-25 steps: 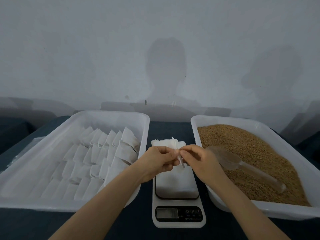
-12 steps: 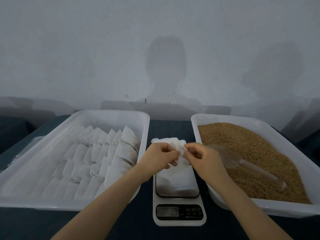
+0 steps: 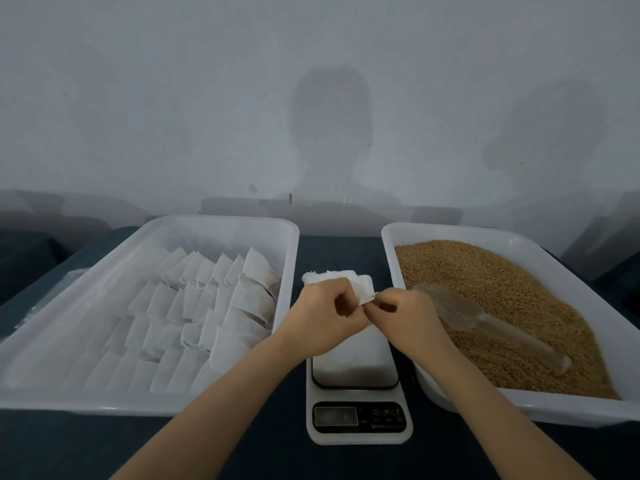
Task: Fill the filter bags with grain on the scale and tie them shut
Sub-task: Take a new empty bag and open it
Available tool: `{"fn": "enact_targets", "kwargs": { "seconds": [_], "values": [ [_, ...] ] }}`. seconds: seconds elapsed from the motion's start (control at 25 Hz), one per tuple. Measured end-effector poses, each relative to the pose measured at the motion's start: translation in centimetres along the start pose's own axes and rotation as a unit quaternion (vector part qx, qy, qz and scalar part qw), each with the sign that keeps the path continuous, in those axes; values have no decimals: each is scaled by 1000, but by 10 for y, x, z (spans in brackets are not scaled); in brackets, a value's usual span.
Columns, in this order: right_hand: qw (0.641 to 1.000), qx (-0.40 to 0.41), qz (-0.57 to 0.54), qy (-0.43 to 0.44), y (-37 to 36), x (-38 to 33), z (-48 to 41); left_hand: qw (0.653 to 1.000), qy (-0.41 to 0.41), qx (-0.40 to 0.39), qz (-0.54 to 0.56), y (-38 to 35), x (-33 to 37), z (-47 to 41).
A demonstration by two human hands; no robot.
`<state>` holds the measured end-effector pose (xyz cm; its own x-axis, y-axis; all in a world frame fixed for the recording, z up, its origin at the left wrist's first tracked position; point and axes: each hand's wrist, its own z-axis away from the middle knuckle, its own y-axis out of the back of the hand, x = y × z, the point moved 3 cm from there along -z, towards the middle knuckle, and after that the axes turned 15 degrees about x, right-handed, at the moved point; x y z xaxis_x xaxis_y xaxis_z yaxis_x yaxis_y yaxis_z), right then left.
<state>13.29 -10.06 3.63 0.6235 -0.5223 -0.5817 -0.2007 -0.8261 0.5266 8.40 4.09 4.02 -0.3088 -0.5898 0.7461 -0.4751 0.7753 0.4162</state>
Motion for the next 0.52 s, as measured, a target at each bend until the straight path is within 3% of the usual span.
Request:
{"fn": "enact_targets", "kwargs": {
  "seconds": [0.08, 0.28, 0.52],
  "values": [
    [1000, -2, -12, -26, 0, 2, 0, 1000, -27, -7, -7, 1, 2, 0],
    [997, -30, -16, -64, 1, 2, 2, 980, -62, -101, -161, -10, -5, 3],
    [996, -44, -59, -47, 3, -2, 5, 989, -5, -125, -79, -18, -12, 2]
  ]
}}
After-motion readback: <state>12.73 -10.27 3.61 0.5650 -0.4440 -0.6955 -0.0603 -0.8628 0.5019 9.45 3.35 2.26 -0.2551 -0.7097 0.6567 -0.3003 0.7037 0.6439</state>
